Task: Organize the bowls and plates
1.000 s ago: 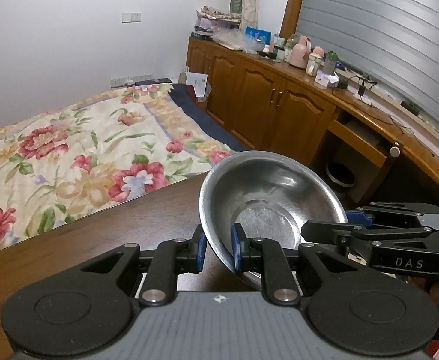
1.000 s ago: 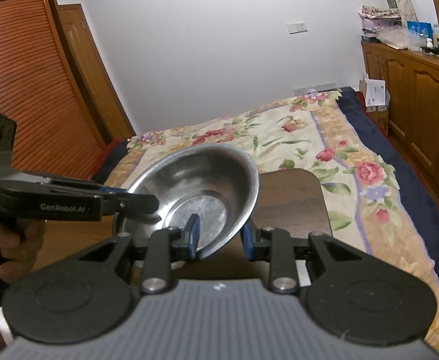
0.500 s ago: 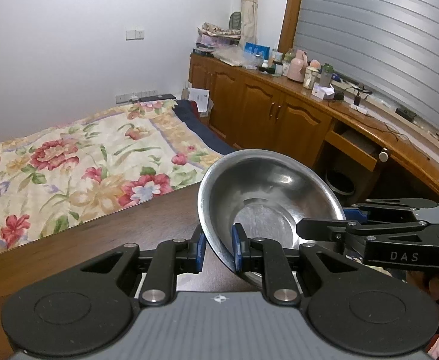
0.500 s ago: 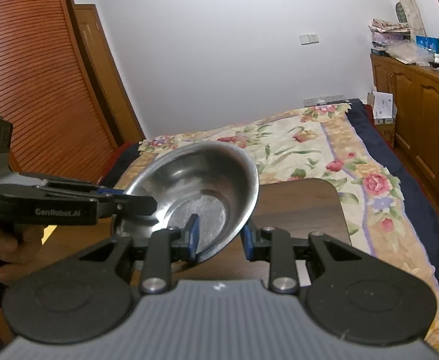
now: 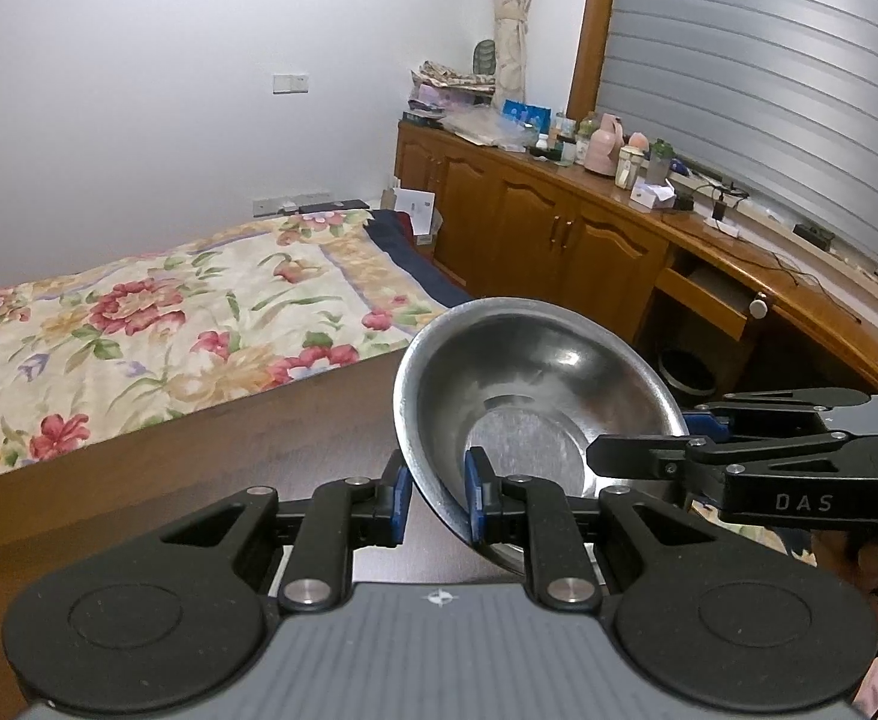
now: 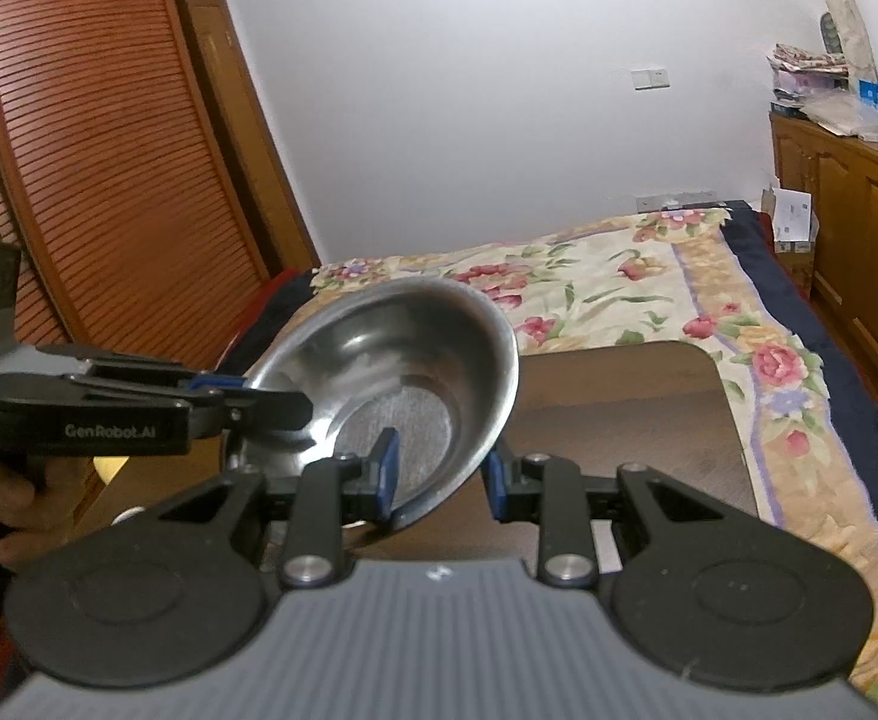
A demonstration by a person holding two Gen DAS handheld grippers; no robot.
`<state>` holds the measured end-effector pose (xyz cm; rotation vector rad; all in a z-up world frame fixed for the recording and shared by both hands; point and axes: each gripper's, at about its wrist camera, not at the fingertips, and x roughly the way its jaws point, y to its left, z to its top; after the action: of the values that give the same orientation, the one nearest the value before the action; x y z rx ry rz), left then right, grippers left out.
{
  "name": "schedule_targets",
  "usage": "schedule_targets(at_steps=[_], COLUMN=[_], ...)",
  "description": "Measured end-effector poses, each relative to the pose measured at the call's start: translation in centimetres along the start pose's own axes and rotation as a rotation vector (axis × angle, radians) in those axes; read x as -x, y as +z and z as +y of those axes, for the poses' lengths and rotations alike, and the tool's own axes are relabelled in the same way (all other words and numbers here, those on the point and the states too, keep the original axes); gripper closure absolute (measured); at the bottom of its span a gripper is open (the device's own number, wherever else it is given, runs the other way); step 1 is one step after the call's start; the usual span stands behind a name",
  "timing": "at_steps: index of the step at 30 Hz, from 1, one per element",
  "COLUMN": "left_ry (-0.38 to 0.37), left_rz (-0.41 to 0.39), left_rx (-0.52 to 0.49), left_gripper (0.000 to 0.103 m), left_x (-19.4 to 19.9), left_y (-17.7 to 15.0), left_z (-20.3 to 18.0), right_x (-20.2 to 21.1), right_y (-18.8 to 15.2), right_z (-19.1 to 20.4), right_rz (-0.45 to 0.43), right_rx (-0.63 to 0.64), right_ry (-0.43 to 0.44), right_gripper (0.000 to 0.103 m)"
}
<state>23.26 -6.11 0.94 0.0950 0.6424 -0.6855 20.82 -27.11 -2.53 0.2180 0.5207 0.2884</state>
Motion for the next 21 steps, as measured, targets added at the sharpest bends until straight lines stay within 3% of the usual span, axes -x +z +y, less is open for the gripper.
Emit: schedule_targets(at_steps=[21], left_ry=[0.020], left_rz=[-0.006], left_rx=[0.045], left_gripper=[0.082], left_x=[3.5], left_y=[-6.3], left_z=[-0.6], right_x=[1.4], right_y=[-3.1], right_z=[2.9], right_rz=[0.047], right_rx=[0.041], right_ry=[0.049], right_gripper=[0.072])
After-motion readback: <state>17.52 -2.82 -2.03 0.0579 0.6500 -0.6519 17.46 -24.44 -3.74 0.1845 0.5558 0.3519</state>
